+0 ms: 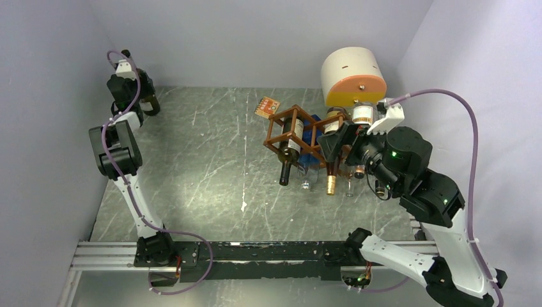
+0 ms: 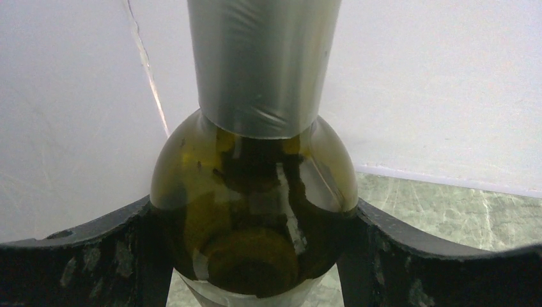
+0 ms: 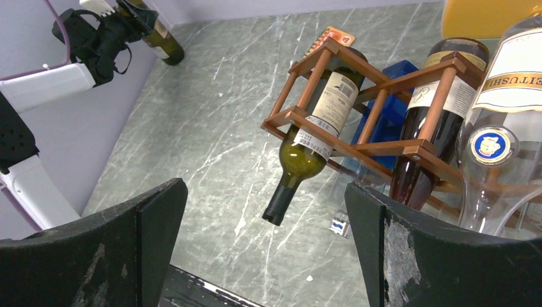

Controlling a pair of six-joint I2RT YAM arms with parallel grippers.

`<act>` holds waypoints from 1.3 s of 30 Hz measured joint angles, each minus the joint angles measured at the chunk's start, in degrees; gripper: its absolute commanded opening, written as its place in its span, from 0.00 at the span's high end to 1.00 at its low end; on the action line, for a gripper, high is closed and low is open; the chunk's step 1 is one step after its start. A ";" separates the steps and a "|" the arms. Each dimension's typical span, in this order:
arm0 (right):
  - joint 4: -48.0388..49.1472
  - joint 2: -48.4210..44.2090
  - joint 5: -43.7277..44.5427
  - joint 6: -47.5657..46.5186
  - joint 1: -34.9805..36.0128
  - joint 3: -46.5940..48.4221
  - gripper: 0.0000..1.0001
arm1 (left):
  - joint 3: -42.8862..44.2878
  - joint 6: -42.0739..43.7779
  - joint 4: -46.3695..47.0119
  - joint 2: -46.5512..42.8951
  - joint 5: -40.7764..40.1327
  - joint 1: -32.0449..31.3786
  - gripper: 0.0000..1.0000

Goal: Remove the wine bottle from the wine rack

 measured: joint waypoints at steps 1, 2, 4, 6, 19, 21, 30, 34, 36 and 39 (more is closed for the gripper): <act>0.09 0.09 -0.02 0.00 0.00 0.00 0.00 | -0.22 0.00 0.44 0.00 0.00 0.00 0.11; 0.15 0.26 -0.04 0.00 0.00 0.00 0.00 | -0.46 0.00 0.85 0.00 -0.02 0.00 0.01; 0.20 0.52 -0.09 0.00 0.00 0.00 0.00 | -0.72 0.11 1.29 -0.02 -0.07 0.00 0.01; 0.22 0.59 -0.15 0.02 0.00 -0.02 0.00 | -0.92 0.00 1.31 -0.11 -0.20 -0.04 0.01; 0.31 3.41 -2.16 -1.03 0.00 1.66 0.00 | -8.02 -3.67 -0.39 -11.45 -4.74 -0.07 0.01; 0.31 2.62 -2.29 -1.01 0.00 1.09 0.00 | -10.88 -5.53 -0.83 -15.45 -5.35 -0.07 0.01; 0.63 -1.84 -0.50 -1.64 0.00 -4.48 0.00 | -33.29 -13.97 -3.61 -39.93 -7.85 -0.26 0.01; 0.57 -0.90 0.07 -2.32 0.00 -6.60 0.00 | -36.92 -17.38 -7.08 -50.80 -8.04 -1.07 0.01; 0.42 -0.46 0.09 -2.38 0.00 -7.48 0.00 | -38.51 -18.95 -7.74 -55.39 -7.56 -2.14 0.01; 0.15 0.44 0.11 -2.29 0.00 -7.74 0.00 | -39.34 -20.09 -8.33 -59.69 -6.49 -6.10 0.01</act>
